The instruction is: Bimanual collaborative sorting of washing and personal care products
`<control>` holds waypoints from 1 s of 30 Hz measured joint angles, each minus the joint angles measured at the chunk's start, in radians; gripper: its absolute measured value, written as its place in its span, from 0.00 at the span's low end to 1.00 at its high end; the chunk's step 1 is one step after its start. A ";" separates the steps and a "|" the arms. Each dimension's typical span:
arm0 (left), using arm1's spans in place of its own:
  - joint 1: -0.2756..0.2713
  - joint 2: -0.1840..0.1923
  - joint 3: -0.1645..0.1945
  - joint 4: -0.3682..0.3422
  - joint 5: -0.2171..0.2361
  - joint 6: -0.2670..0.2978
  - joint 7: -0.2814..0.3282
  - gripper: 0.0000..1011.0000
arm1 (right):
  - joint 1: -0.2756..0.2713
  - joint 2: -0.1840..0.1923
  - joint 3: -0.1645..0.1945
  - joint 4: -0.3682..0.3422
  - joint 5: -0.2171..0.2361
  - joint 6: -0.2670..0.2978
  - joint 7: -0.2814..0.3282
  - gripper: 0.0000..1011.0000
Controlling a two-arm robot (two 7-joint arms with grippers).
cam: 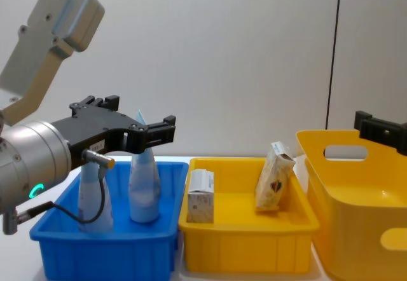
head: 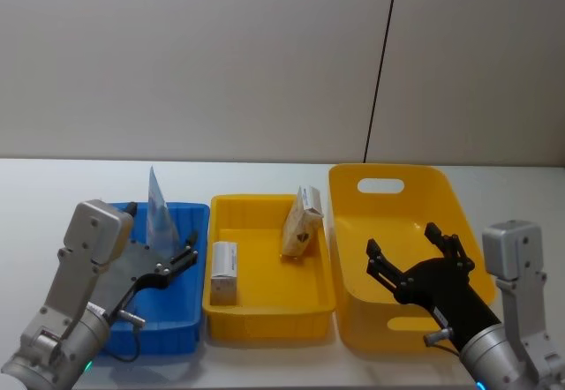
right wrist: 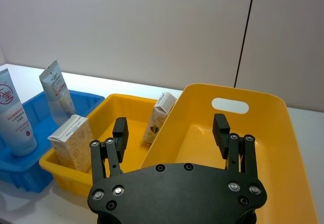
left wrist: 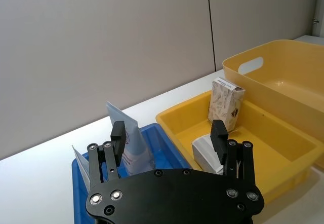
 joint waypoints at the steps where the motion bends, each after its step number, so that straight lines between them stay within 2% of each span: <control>1: 0.000 0.000 0.000 0.000 0.000 0.000 0.000 0.99 | 0.000 0.000 0.000 0.000 0.000 0.000 0.000 0.99; 30: 0.000 0.000 0.000 0.000 0.000 0.000 0.000 0.99 | 0.000 0.000 0.000 0.000 0.000 0.000 0.000 0.99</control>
